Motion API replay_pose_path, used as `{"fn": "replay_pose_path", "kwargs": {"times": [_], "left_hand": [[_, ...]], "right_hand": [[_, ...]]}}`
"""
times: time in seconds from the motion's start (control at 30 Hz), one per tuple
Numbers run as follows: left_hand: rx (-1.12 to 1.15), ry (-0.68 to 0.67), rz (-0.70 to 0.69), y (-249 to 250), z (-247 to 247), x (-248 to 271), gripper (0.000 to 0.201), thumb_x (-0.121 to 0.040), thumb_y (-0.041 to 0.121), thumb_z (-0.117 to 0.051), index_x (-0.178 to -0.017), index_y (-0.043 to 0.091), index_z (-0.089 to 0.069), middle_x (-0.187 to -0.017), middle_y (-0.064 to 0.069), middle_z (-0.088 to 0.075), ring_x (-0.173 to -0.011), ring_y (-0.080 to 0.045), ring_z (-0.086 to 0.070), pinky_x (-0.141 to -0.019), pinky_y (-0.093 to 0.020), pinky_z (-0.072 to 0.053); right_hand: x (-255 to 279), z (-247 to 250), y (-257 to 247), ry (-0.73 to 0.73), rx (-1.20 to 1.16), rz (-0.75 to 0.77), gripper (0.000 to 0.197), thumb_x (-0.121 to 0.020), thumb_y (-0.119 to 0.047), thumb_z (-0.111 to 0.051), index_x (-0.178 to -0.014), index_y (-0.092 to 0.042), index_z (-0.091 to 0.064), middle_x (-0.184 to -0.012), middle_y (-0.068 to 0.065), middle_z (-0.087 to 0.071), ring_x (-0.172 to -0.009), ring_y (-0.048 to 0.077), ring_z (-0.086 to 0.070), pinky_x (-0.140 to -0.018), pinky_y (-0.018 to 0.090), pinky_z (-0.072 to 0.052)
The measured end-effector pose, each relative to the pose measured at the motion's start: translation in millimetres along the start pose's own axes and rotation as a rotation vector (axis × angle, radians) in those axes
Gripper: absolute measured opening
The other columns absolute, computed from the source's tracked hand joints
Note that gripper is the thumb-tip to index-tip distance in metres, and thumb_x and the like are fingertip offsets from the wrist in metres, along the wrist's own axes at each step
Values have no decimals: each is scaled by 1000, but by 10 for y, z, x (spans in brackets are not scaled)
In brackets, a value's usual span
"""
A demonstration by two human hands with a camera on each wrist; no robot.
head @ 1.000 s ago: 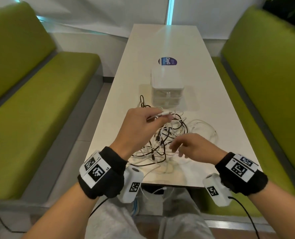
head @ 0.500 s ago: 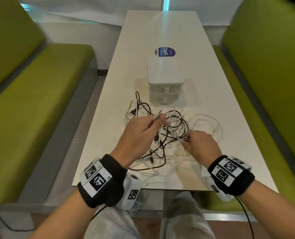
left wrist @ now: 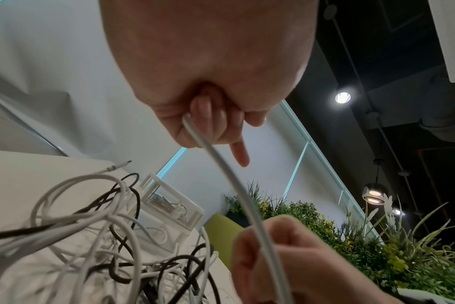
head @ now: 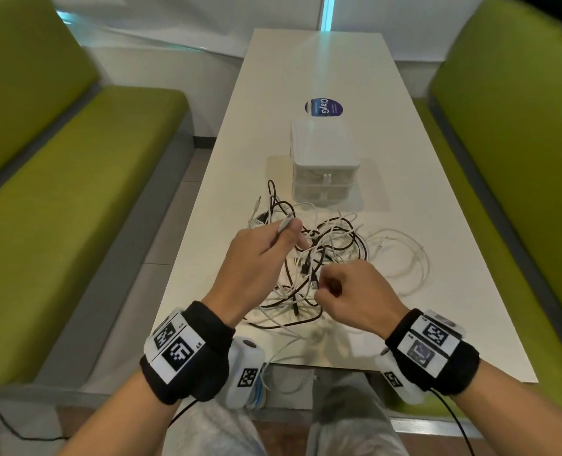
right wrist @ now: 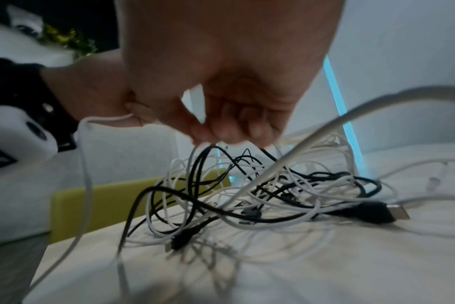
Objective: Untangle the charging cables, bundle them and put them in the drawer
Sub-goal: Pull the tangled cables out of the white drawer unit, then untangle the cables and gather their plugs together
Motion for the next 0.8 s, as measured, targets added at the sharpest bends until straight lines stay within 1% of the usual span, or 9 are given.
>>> {"fn": "replay_pose_path", "kwargs": {"times": [0.1, 0.17, 0.23, 0.3, 0.4, 0.47, 0.57, 0.73, 0.8], "left_hand": [[9, -5, -11, -3, 35, 26, 49, -97, 57, -38, -77, 26, -70, -57, -20, -36, -52, -18, -36, -54, -22, -30], [6, -9, 5, -15, 36, 33, 50, -96, 57, -37, -77, 25, -70, -58, -22, -37, -55, -28, -39, -54, -19, -30], [-1, -12, 16, -14, 31, 42, 50, -96, 57, -37, -77, 25, -70, -58, -20, -37, -57, -30, -42, -55, -24, -31], [1, -17, 14, -11, 37, 53, 50, -97, 58, -37, -78, 25, -69, -58, -23, -37, -58, -33, -41, -57, -31, -32], [22, -10, 19, -21, 71, 63, 50, -95, 60, -37, -77, 26, -69, -58, -19, -34, -54, -27, -36, -56, -32, -29], [26, 3, 24, -42, 104, 67, 50, -93, 62, -37, -77, 26, -69, -57, -15, -34, -53, -21, -35, -55, -31, -29], [26, 10, 26, -62, 139, 80, 52, -93, 63, -36, -77, 26, -69, -57, -19, -34, -52, -22, -34, -54, -32, -27], [30, -13, 25, -56, 182, 126, 48, -94, 58, -39, -78, 23, -69, -55, -7, -31, -50, -17, -30, -51, -29, -25], [14, -8, 5, -66, 206, 136, 47, -94, 56, -38, -81, 24, -70, -54, -7, -37, -49, -14, -34, -51, -28, -27]], "right_hand": [[80, -142, -164, -151, -124, 69, 17, -73, -32, -53, -63, -26, -64, -52, -5, -59, -49, 12, -52, -52, 29, -43], [80, -312, -216, -212, 22, 127, 22, -85, -31, -53, -89, -26, -74, -71, -4, -71, -65, 12, -62, -61, 28, -47], [-19, -464, -151, -235, 244, 60, 28, -95, -34, -47, -106, -25, -71, -93, 3, -72, -88, 22, -65, -73, 30, -49], [-100, -568, -85, -268, 370, -59, 32, -97, -39, -44, -105, -18, -68, -101, 8, -68, -97, 27, -63, -79, 34, -49], [-121, -649, -160, -247, 407, -82, 36, -97, -42, -45, -102, -13, -66, -100, 9, -67, -96, 28, -63, -76, 35, -48], [-88, -676, -217, -216, 391, -97, 31, -97, -35, -44, -101, -11, -64, -102, 10, -66, -96, 30, -62, -73, 35, -46], [-58, -710, -290, -155, 330, -104, 22, -93, -26, -44, -104, -11, -57, -104, 10, -64, -95, 31, -61, -69, 34, -39], [-151, -681, -246, -178, 222, -222, 24, -92, -29, -48, -104, -10, -57, -106, 10, -64, -98, 29, -61, -78, 35, -48], [-148, -554, -219, -193, 174, -269, 24, -92, -32, -51, -99, -11, -59, -100, 10, -64, -96, 28, -60, -74, 32, -46]]}}
Point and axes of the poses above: each hand's wrist, its own x-axis away from the middle knuckle, its own z-axis out of the back of the hand, y = z × x, the point moved 7 cm from there along -x, towards the middle knuckle
